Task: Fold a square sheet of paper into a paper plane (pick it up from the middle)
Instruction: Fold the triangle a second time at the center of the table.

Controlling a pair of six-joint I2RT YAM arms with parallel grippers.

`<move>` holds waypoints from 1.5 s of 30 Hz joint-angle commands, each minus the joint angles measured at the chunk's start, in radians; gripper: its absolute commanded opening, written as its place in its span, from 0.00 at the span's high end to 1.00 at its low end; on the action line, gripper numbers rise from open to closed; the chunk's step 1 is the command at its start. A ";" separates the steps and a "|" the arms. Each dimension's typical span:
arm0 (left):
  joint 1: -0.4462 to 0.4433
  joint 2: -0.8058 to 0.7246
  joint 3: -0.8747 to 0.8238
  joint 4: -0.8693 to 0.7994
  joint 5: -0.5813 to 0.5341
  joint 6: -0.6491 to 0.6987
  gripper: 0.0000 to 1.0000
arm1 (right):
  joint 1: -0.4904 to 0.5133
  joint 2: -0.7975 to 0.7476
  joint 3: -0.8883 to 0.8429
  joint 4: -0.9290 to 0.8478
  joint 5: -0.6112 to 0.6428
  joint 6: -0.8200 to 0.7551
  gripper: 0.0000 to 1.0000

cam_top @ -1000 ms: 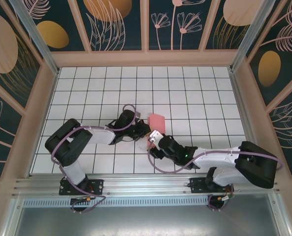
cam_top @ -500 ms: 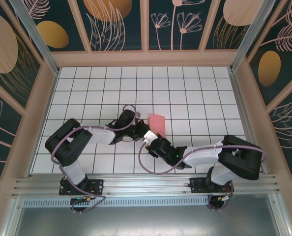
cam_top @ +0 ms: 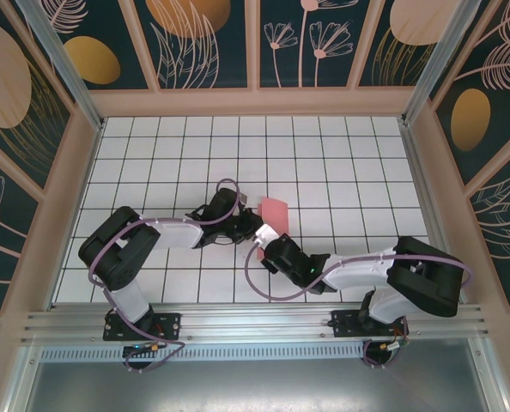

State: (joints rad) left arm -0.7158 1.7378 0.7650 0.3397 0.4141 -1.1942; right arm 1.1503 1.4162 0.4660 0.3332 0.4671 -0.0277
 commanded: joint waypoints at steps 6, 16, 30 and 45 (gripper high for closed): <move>0.007 -0.103 0.027 -0.142 -0.138 0.058 0.51 | -0.097 -0.086 0.011 -0.006 -0.210 0.154 1.00; 0.009 -0.287 -0.062 -0.237 -0.324 0.061 0.36 | -0.233 -0.109 -0.012 0.102 -0.447 0.334 1.00; -0.038 -0.161 -0.038 -0.161 -0.175 0.118 0.75 | -0.420 -0.199 -0.120 0.100 -0.672 0.448 0.98; -0.105 -0.063 0.015 -0.118 -0.211 0.062 0.84 | -0.510 -0.191 -0.164 0.210 -0.798 0.610 1.00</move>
State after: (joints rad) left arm -0.8211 1.7027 0.7830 0.2092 0.2497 -1.1080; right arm 0.6468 1.2354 0.3176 0.4599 -0.2905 0.5049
